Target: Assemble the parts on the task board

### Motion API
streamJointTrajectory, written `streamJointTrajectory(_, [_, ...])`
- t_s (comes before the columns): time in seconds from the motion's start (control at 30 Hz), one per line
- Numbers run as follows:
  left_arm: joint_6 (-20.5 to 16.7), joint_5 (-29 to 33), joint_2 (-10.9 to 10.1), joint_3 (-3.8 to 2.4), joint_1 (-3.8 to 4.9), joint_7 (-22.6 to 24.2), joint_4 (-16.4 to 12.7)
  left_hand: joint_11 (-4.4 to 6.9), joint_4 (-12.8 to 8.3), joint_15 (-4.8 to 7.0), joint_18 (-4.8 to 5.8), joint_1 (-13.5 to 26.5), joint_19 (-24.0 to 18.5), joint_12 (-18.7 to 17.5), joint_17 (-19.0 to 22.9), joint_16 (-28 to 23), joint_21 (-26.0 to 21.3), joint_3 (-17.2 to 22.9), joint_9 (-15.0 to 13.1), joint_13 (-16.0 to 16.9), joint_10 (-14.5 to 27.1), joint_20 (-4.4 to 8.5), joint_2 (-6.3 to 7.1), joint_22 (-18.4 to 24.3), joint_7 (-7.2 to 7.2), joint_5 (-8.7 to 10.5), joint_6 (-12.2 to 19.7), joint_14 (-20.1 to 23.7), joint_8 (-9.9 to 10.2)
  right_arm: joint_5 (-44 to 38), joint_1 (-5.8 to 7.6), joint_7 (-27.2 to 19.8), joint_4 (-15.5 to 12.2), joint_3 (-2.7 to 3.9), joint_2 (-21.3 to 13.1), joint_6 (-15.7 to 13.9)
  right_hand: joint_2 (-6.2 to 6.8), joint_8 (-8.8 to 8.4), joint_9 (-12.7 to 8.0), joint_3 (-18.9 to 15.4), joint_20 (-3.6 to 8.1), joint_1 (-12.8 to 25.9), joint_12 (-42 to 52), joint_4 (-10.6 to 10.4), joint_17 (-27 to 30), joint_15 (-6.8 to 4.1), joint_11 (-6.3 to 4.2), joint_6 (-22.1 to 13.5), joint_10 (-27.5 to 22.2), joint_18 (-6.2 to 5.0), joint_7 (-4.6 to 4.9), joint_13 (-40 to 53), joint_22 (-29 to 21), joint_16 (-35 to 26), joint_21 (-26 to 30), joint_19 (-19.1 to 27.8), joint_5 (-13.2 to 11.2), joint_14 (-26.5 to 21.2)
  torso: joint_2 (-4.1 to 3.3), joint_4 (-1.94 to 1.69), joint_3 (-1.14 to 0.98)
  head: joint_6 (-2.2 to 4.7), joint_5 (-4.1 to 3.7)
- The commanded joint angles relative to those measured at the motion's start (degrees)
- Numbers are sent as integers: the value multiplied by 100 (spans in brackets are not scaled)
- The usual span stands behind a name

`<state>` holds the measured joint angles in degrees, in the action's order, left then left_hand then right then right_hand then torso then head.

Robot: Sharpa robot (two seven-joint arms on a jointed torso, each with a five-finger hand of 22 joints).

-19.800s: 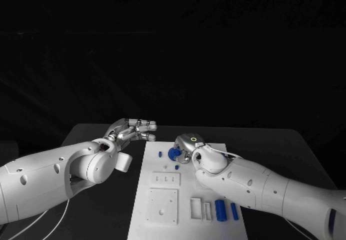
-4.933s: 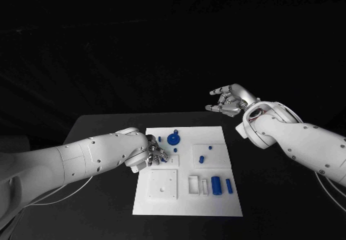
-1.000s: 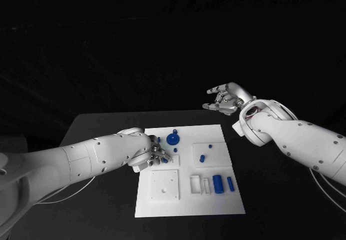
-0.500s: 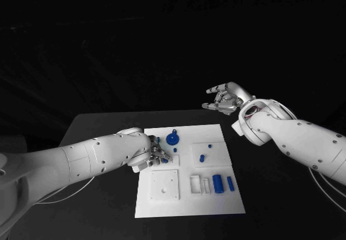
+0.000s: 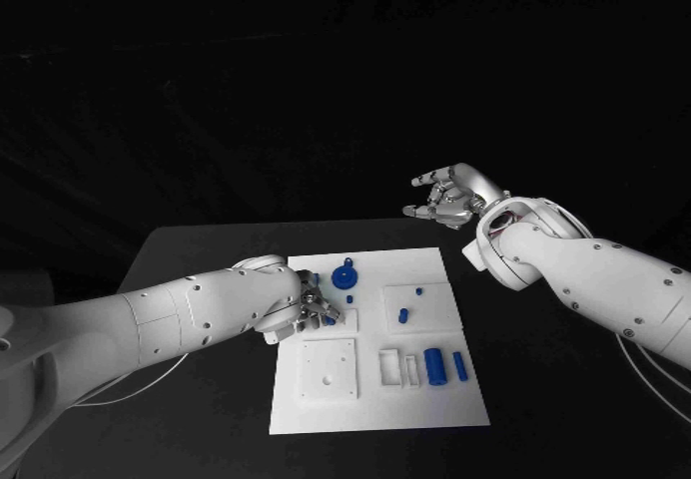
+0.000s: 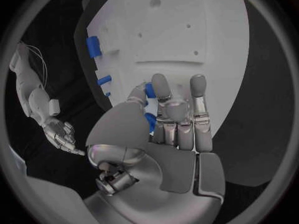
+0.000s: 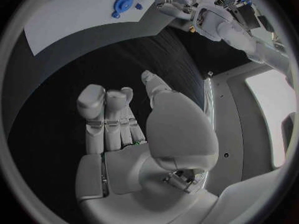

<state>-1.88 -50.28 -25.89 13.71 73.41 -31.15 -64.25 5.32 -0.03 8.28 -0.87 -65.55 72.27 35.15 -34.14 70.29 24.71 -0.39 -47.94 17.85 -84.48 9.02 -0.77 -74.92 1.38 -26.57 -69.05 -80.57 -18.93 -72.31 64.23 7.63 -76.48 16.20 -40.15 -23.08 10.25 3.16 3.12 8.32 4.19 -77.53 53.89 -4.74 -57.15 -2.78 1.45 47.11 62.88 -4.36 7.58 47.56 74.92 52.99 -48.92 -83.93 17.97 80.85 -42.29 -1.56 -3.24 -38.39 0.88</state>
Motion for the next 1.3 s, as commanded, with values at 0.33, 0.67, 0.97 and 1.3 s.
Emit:
streamJointTrajectory(0.33, [92, -230, 1, 6, -21, 67, 3, 8, -50, 1, 87, -125, 14, 23, 13, 25, -9, 52, 5, -12, -234, -16, -37, -100, -515, 0, -531, 31, 22, -2, -6, -64, 3, 4, 4, 50, -2, 1, 7, -24, 4, 60, 36, -10, 15, -38, -27, -4, -29, -88, 6, -9, 603, -46, 33, -75, 27, 1, -1, 3, 3, -4, 9])
streamJointTrajectory(0.67, [200, -243, 9, 6, -21, 62, 16, 7, -101, 0, 87, -114, 12, 19, 27, 18, -13, 54, 8, -16, -233, -17, -42, -99, -514, 6, -527, 35, 25, -2, -9, -67, 6, 4, 10, 52, -2, 1, 7, -24, 4, 60, 36, -10, 15, -38, -27, -4, -29, -88, 6, -9, 603, -46, 33, -75, 27, 1, -2, 6, 3, -9, 5])
streamJointTrajectory(0.97, [244, -243, 26, 5, -21, 56, 36, 4, -117, -4, 87, -77, 5, 5, 59, 1, -19, 31, 18, -22, -233, -20, -25, -99, -507, 30, -507, 48, 39, -1, -11, -68, 10, 4, 12, 51, -2, 1, 7, -24, 4, 60, 36, -10, 15, -38, -27, -4, -29, -88, 6, -9, 603, -46, 33, -75, 27, 1, -3, 2, 2, -8, -3])
streamJointTrajectory(1.3, [287, -245, 61, 5, -21, 8, 90, 1, 154, -2, 87, 80, 7, -38, 164, -65, -48, -129, 52, -35, -234, -18, 135, -96, -507, 356, -506, 66, 61, 4, -13, -70, 15, 4, 15, 49, -2, 1, 7, -28, 5, 68, 35, -17, 17, -38, -27, -4, -27, -88, 6, -11, 601, -51, 45, -76, 28, 3, -2, 5, -3, -16, -2])
